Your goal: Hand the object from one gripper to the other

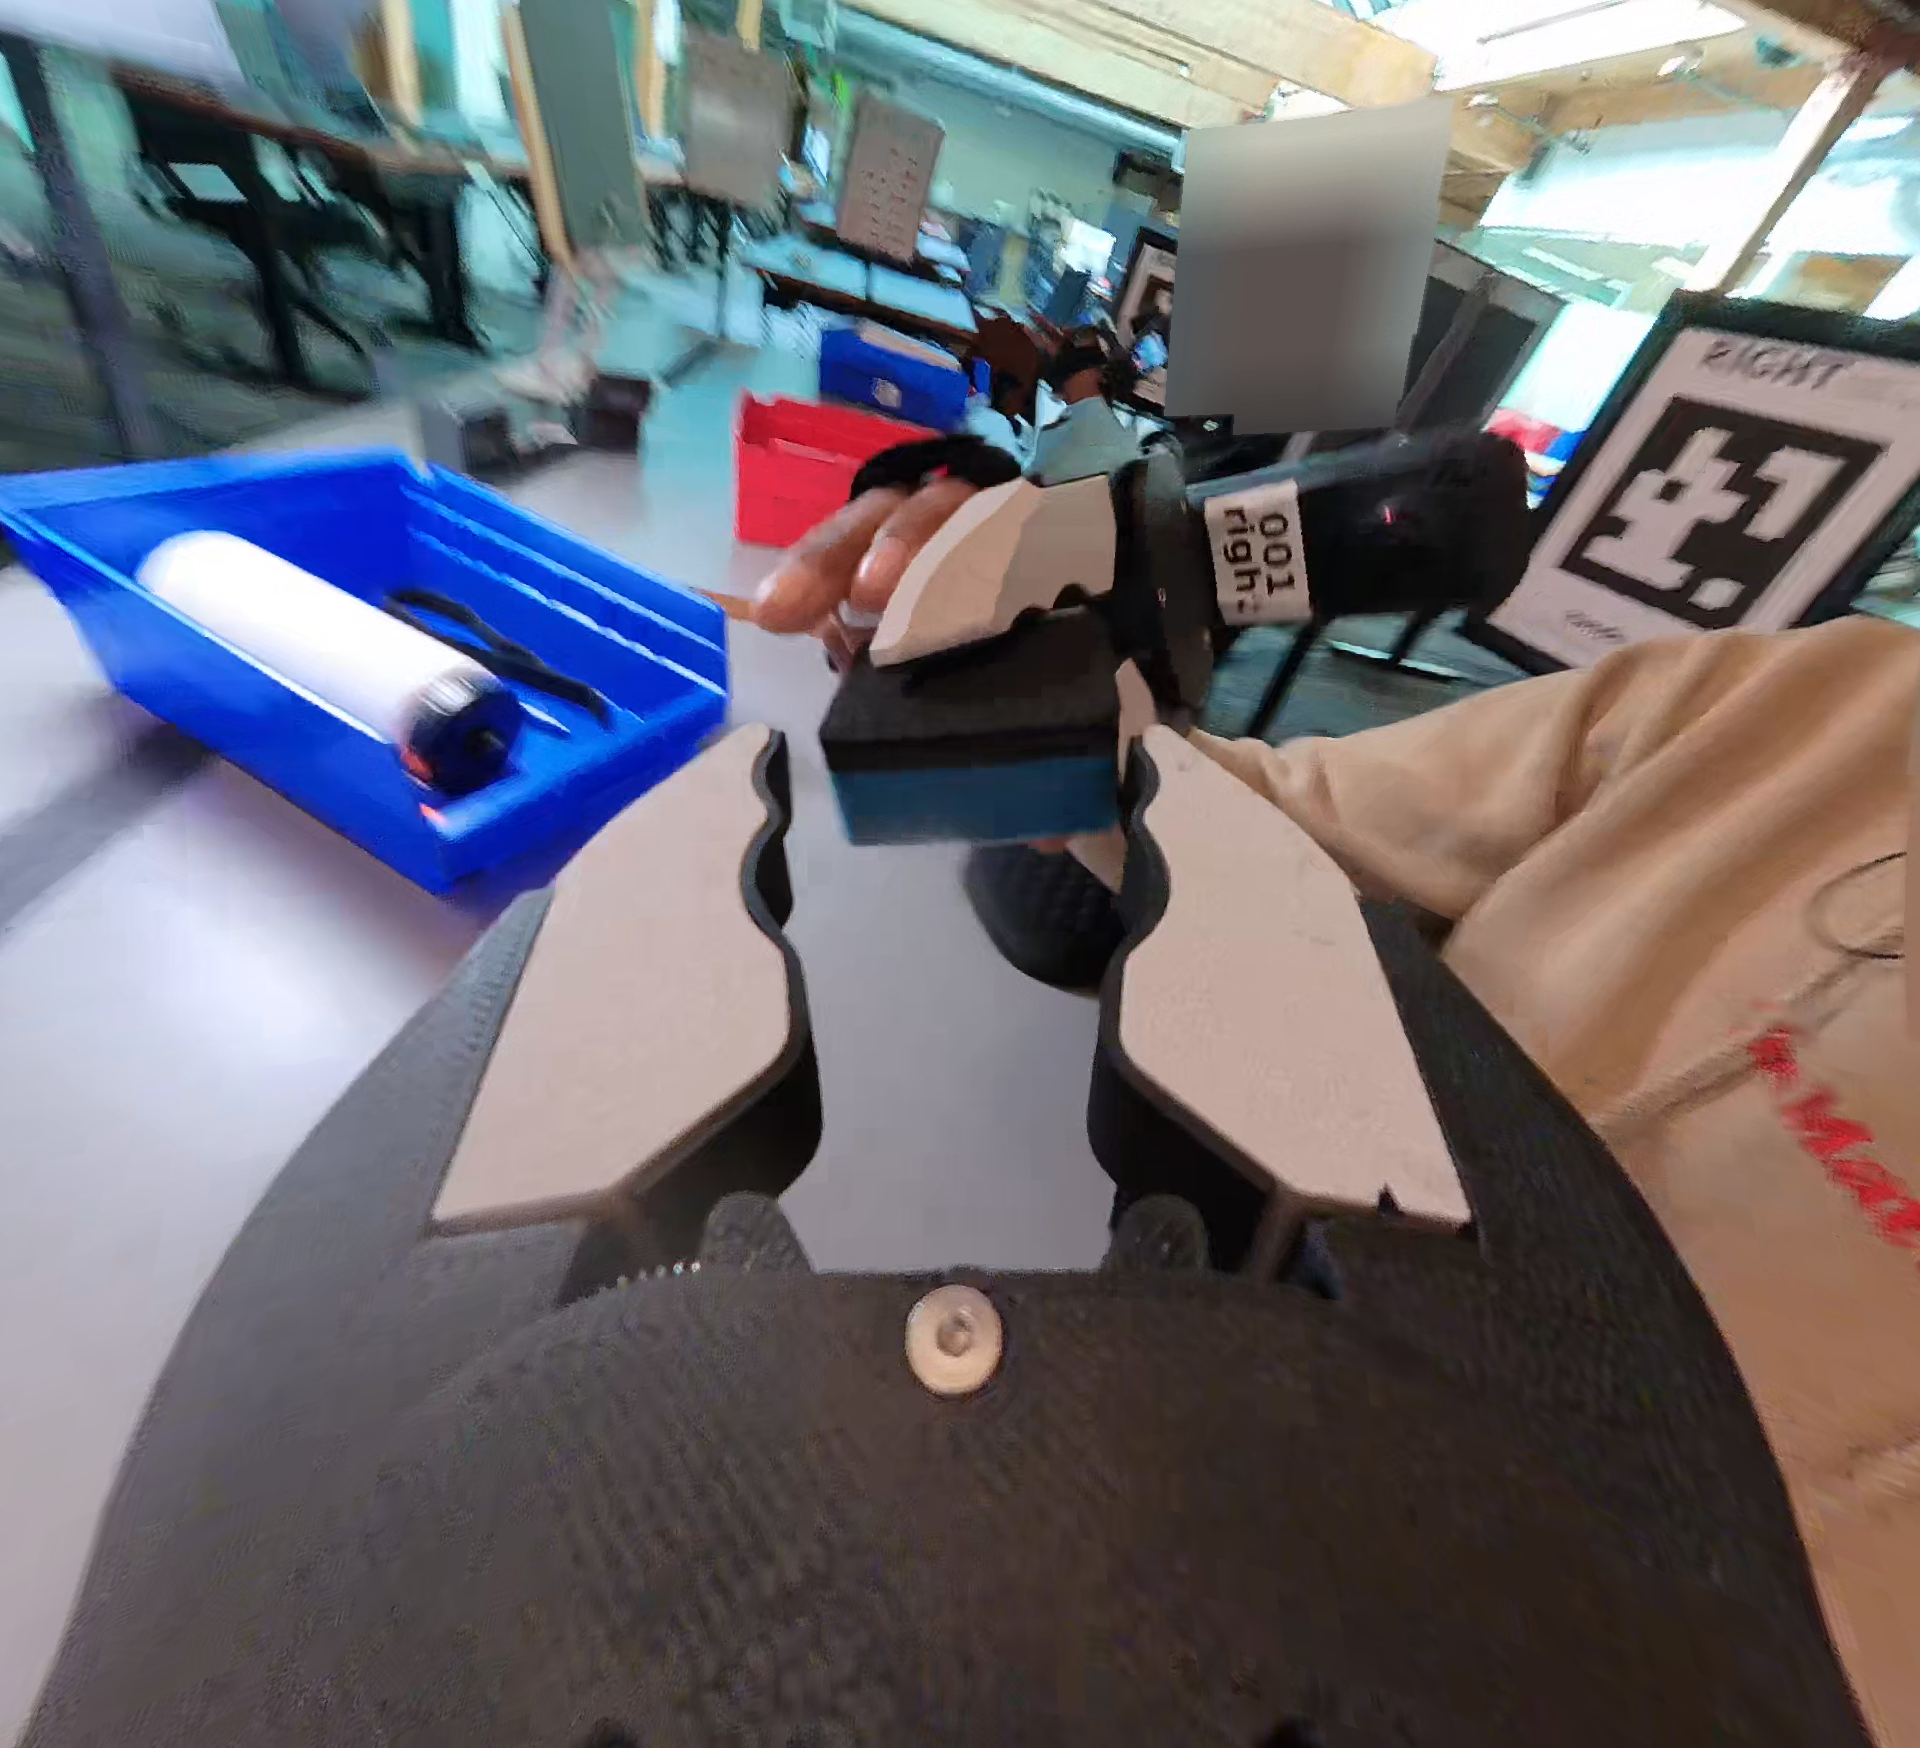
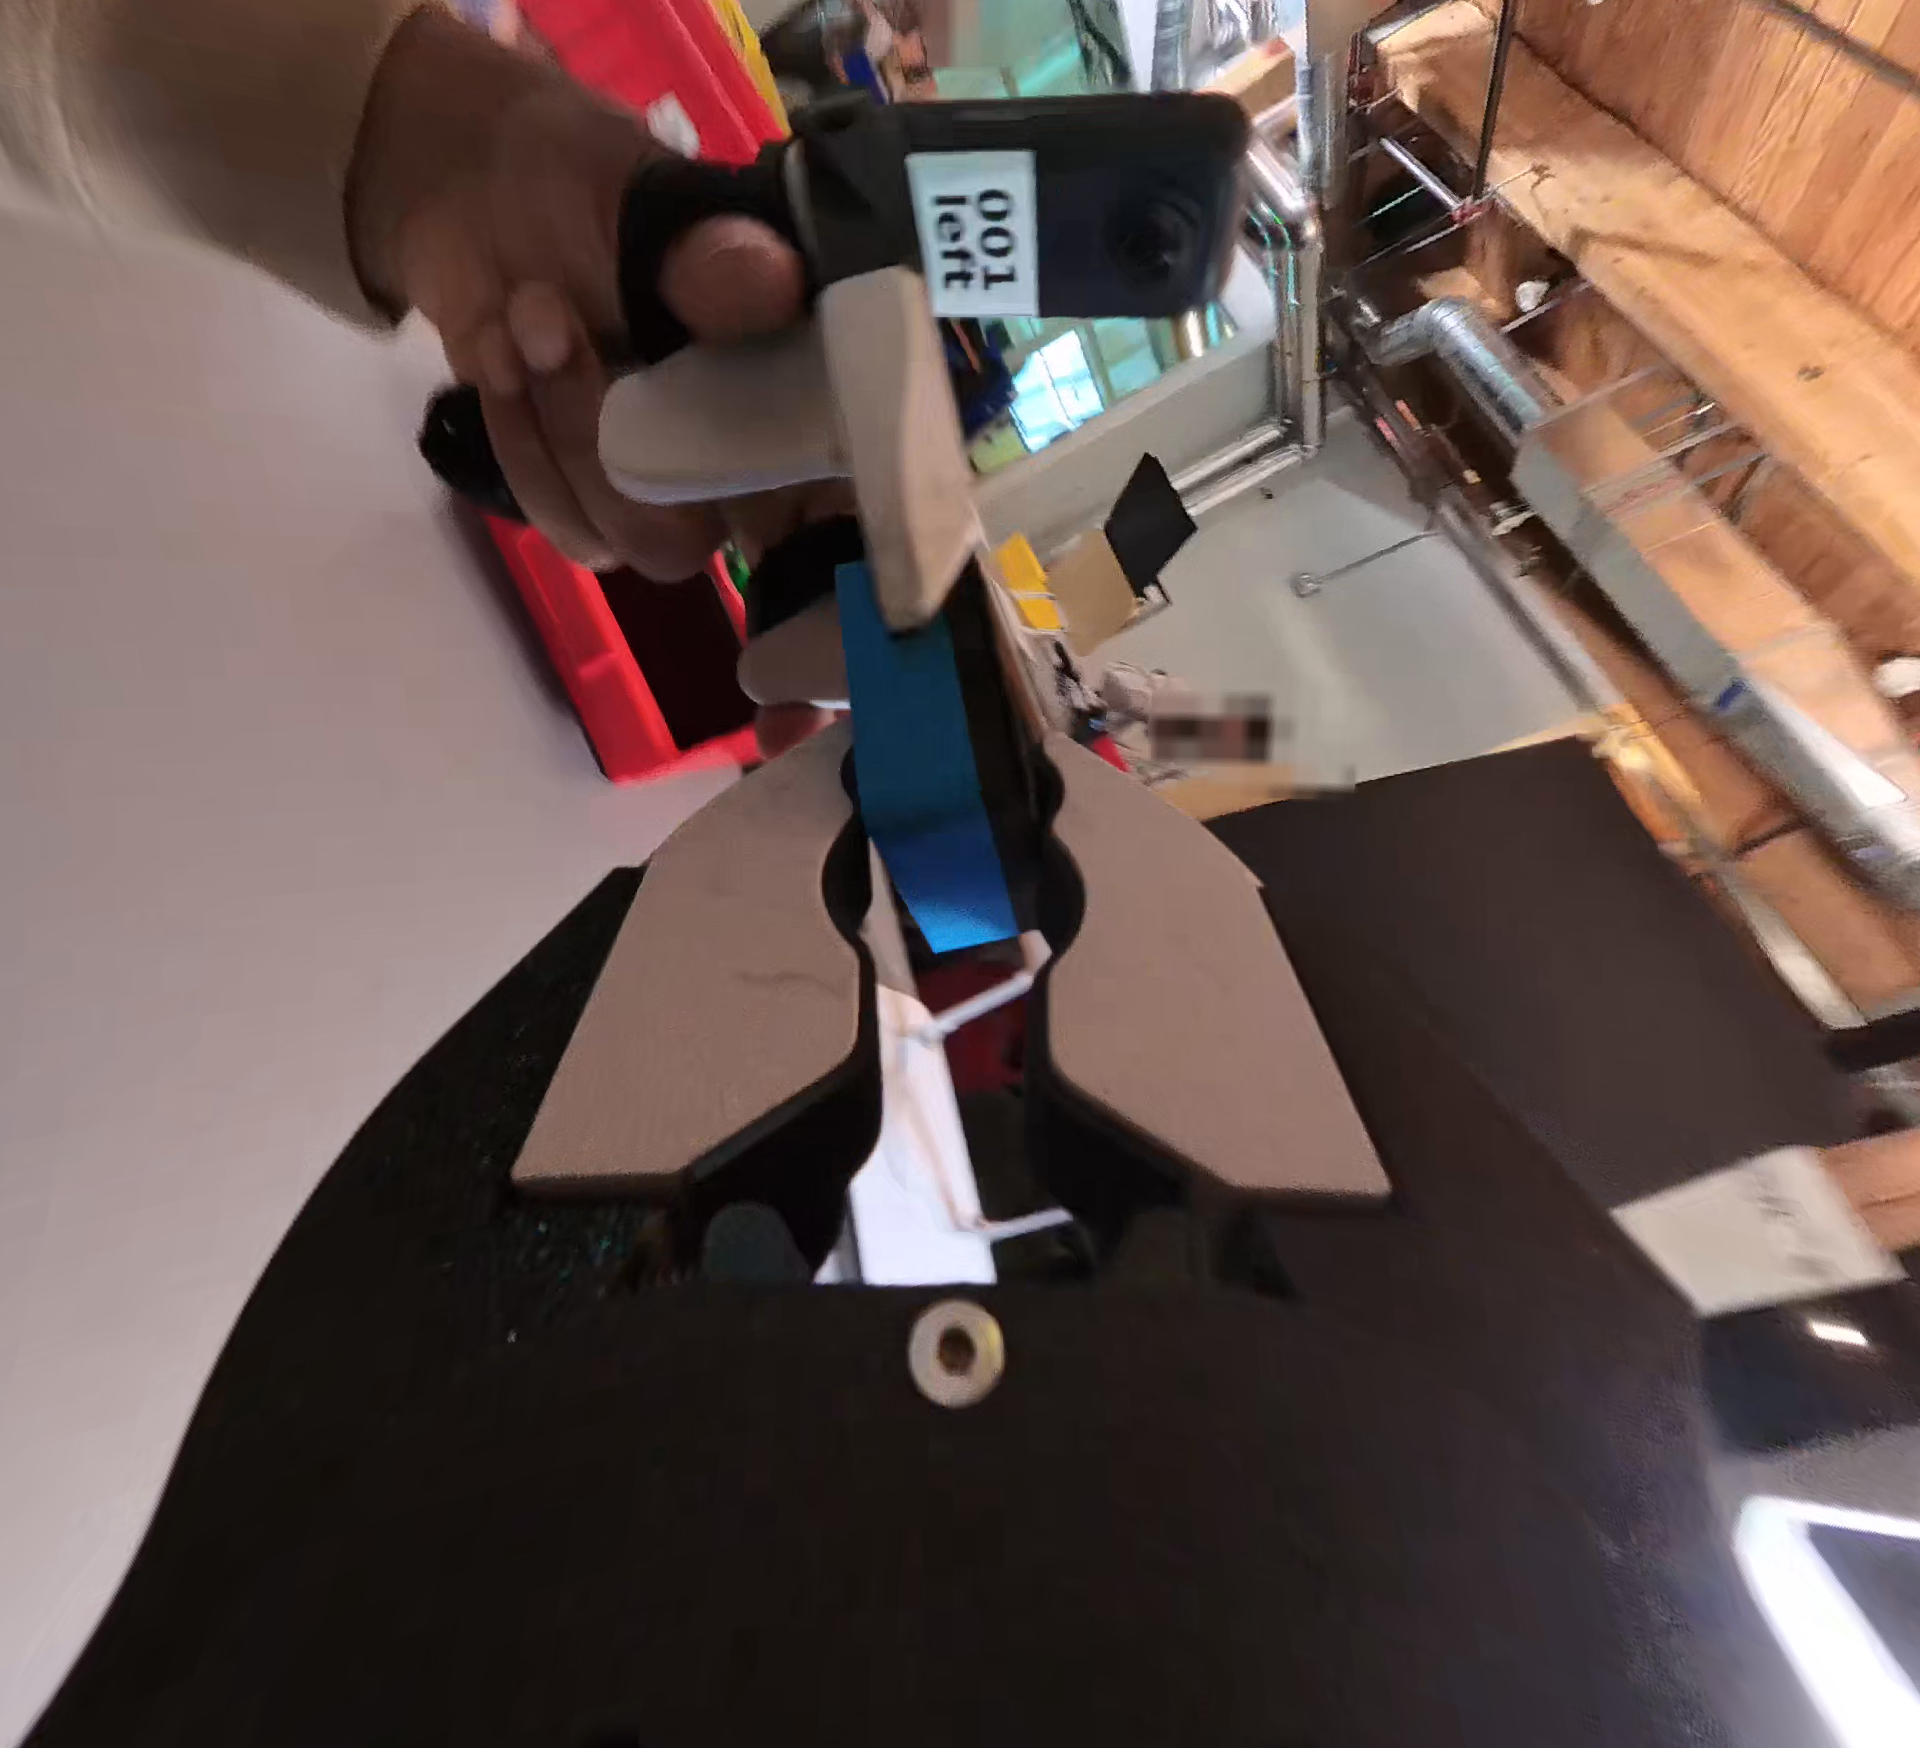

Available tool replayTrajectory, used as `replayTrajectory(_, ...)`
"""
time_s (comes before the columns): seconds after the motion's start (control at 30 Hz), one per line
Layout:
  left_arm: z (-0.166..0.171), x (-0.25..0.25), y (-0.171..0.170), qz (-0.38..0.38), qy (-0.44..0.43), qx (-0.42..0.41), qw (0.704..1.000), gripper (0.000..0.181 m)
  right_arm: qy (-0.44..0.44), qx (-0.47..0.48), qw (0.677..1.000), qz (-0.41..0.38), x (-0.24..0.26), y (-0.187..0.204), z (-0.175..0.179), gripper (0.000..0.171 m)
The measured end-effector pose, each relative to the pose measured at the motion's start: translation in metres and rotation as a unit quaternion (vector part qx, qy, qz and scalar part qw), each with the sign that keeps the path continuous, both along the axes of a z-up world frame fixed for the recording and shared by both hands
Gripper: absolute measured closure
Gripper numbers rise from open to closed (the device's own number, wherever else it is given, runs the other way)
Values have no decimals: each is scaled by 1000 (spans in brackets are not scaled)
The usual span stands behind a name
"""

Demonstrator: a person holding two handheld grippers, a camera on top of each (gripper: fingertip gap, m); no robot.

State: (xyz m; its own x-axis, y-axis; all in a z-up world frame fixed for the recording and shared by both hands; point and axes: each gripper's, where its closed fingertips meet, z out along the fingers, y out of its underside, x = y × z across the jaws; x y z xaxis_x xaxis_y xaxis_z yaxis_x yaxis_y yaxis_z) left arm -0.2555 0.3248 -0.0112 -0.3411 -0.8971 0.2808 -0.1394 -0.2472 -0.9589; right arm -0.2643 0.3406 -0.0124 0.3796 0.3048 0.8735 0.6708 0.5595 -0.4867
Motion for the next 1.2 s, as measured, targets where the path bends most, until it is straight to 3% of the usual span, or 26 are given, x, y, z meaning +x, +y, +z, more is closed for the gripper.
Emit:
replayTrajectory(0.1, 12, -8, 0, 42, -46, 115, 991, 121, 108, -110, 985, 77, 8, -10, 11, 145)
replayTrajectory(0.2, 6, -8, -8, 57, -37, 212, 975, 124, 198, -246, 928, 197, 8, -26, 12, 145)
replayTrajectory(0.27, 3, -3, -17, 48, -41, 238, 969, 135, 262, -294, 877, 275, 5, -34, 19, 145)
replayTrajectory(0.33, 3, 0, -20, 49, -51, 250, 966, 158, 310, -323, 830, 333, 0, -37, 23, 145)
replayTrajectory(0.43, 5, 0, -11, 71, -42, 245, 966, 159, 358, -348, 791, 355, -1, -30, 22, 145)
replayTrajectory(0.5, 3, -1, -1, 86, -20, 226, 970, 159, 348, -356, 806, 320, 2, -20, 15, 144)
replayTrajectory(0.67, -2, -5, 31, 139, 35, 99, 985, 160, 287, -206, 930, 101, 35, 16, 21, 114)
replayTrajectory(0.73, -11, -2, 42, 155, 56, 57, 985, 160, 227, -139, 964, 30, 35, 21, 20, 107)
replayTrajectory(0.83, -21, 6, 43, 148, 69, 13, 987, 160, 118, -95, 986, -74, 20, 36, -4, 97)
replayTrajectory(0.9, -25, 10, 41, 145, 76, 14, 986, 159, 58, -53, 982, -173, 27, 54, -19, 105)
replayTrajectory(0.93, -27, 10, 41, 146, 77, 31, 986, 159, 49, -22, 981, -185, 30, 57, -18, 108)
replayTrajectory(1.0, -19, 8, 34, 127, 48, 66, 989, 146, 99, -91, 984, -121, 24, 52, -22, 110)
replayTrajectory(1.07, 0, 2, 29, 116, -16, 86, 989, 137, 199, -199, 960, -6, 15, 37, -15, 110)
replayTrajectory(1.1, 6, -1, 25, 103, -43, 94, 989, 130, 236, -256, 935, 76, 7, 23, -10, 110)
replayTrajectory(1.2, 15, -7, 7, 53, -86, 118, 988, 121, 310, -393, 819, 279, -7, -20, 6, 110)
